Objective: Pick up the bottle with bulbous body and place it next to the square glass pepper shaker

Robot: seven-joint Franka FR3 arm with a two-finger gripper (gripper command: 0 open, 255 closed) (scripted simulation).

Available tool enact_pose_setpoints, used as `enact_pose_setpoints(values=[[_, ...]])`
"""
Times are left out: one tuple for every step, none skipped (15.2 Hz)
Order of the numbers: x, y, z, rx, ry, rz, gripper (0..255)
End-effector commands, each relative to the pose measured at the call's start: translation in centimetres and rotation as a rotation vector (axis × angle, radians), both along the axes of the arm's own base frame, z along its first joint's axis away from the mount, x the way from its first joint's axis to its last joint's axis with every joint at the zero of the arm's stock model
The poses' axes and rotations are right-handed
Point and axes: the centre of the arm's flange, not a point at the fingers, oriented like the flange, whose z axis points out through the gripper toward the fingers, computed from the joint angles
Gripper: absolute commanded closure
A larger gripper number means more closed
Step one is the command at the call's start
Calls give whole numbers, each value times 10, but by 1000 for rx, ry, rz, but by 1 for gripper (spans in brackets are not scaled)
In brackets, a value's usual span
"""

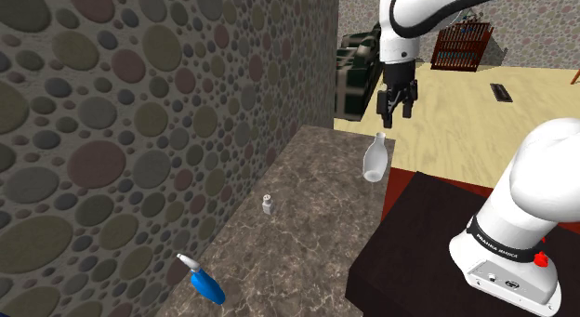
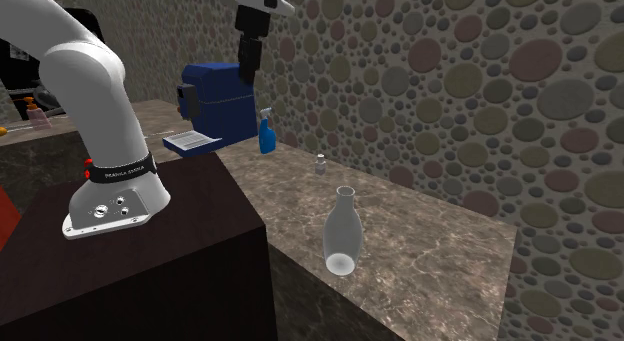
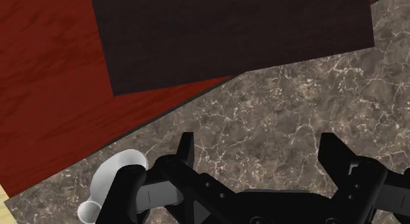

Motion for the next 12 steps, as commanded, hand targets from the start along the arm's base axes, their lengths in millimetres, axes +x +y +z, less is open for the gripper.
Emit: enact_pose_setpoints(values=[[11,-17,-15,-6,-4,3,0],[15,-25,-24,-9,-5,5,0],[20,-34,-32,-12,-6,6,0],[25,-43,-40,-14,-7,7,0],[30,-51,-48,-17,-8,8,0],[35,-60,-56,-19,-9,9,0],[39,-69,-64,-22,-11,11,0],[44,-77,-72,-25,-12,12,0],[49,-86,-80,-27,-13,13,0],[54,-95,-88,-30,-14,14,0],[59,-103,-96,-33,-15,15,0],[64,-112,-104,-35,-16,16,0]])
